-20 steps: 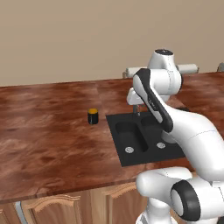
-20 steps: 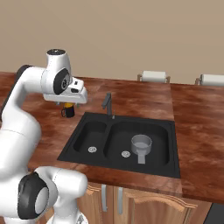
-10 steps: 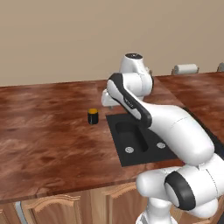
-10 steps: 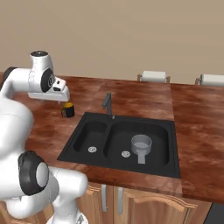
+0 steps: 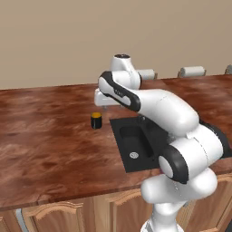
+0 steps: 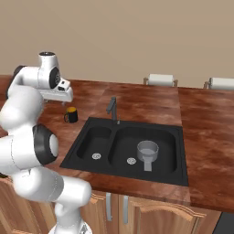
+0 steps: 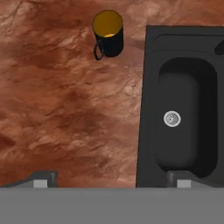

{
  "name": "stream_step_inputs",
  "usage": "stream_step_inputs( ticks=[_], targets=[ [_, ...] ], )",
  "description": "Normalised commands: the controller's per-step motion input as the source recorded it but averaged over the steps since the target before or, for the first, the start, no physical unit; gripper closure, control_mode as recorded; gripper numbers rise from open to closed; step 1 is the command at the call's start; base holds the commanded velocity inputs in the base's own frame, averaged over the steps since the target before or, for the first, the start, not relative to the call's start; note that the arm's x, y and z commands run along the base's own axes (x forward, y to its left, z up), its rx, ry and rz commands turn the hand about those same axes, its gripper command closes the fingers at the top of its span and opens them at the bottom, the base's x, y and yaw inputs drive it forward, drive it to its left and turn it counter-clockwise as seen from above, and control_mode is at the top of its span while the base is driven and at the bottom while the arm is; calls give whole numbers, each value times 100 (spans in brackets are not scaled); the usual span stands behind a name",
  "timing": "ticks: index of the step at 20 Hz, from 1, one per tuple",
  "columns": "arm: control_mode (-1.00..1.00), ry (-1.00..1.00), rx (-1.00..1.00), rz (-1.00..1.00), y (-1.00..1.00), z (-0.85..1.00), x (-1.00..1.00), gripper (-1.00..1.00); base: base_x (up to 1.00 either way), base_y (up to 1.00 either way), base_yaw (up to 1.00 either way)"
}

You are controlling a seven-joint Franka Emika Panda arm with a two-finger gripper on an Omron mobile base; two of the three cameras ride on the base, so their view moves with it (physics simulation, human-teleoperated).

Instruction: Move any existing items from the left basin to the right basin for drying. Then move the mug from the counter to the left basin of the sink for washing.

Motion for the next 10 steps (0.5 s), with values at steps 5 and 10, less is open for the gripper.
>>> stream_step_inputs(
  ticks=[5,10],
  targets=[
    [-100,0,0,-9,2,-50,59,-100,0,0,0],
    [-100,0,-1,-12,29,-55,19,-100,0,0,0]
  ],
)
